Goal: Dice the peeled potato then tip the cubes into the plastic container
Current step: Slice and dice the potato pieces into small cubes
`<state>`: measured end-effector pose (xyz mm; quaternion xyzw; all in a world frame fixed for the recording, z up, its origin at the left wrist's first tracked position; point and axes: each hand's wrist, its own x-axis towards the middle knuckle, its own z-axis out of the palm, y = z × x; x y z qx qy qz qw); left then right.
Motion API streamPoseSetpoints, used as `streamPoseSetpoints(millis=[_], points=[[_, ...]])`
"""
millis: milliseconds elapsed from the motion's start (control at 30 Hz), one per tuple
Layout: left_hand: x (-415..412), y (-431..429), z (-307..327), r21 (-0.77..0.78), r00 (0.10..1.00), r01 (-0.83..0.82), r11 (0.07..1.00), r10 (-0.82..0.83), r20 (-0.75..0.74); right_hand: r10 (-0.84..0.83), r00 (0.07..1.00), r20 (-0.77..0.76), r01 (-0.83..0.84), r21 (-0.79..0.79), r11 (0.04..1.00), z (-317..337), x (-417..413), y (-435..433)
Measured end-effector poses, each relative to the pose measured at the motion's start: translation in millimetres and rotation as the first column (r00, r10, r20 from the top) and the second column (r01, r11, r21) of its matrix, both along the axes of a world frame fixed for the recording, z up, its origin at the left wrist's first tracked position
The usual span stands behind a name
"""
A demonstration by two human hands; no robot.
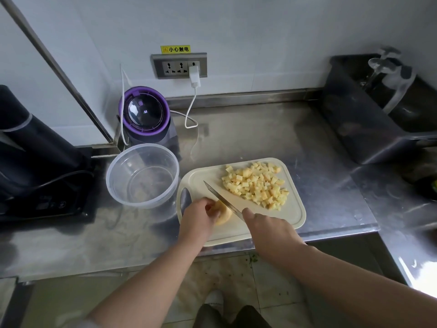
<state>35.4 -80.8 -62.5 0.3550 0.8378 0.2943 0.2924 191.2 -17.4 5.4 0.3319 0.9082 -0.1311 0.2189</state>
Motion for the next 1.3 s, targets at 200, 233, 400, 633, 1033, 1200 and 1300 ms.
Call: streamPoseSetpoints(millis=[200,233,400,633,1033,1200,1300], points=[[-0.2,2.3,1.4,-0.018,1.000,0.017,1.000,-0.017,0.002,0.056,0.998,0.008,-0.056,-0.019,0.998,1.4,2.0,6.9],[0.0,2.8,1.7,-0.019,1.000,0.022,1.000,-0.022,-0.002,0.063,0.998,0.006,-0.063,-0.023,0.998,1.7,2.0,8.1],[-0.3,4.4,1.6,-0.032,0.999,0.033,0.999,-0.034,-0.016,0.083,0.997,0.003,-0.083,-0.032,0.996,2.2,4.3,10.0],[-0.6,4.1,-2.6,-0.043,0.998,0.043,0.998,-0.045,-0.042,0.043,0.999,0.023,-0.040,-0.117,0.992,-12.1,-6.6,18.7],[1.3,0.8,-6.1,-0.058,0.999,-0.034,0.998,0.035,0.021,-0.072,0.996,-0.061,0.072,-0.006,0.997,0.6,1.6,23.3],[3.2,1.6,-3.1,-0.056,0.999,-0.048,0.997,0.047,-0.014,-0.027,0.998,-0.048,0.024,-0.049,0.998,5.6,2.6,14.5],[4.1,1.4,-2.6,-0.042,0.999,-0.044,0.998,0.043,-0.022,-0.040,0.998,-0.041,0.037,-0.065,0.997,7.6,2.2,12.0]])
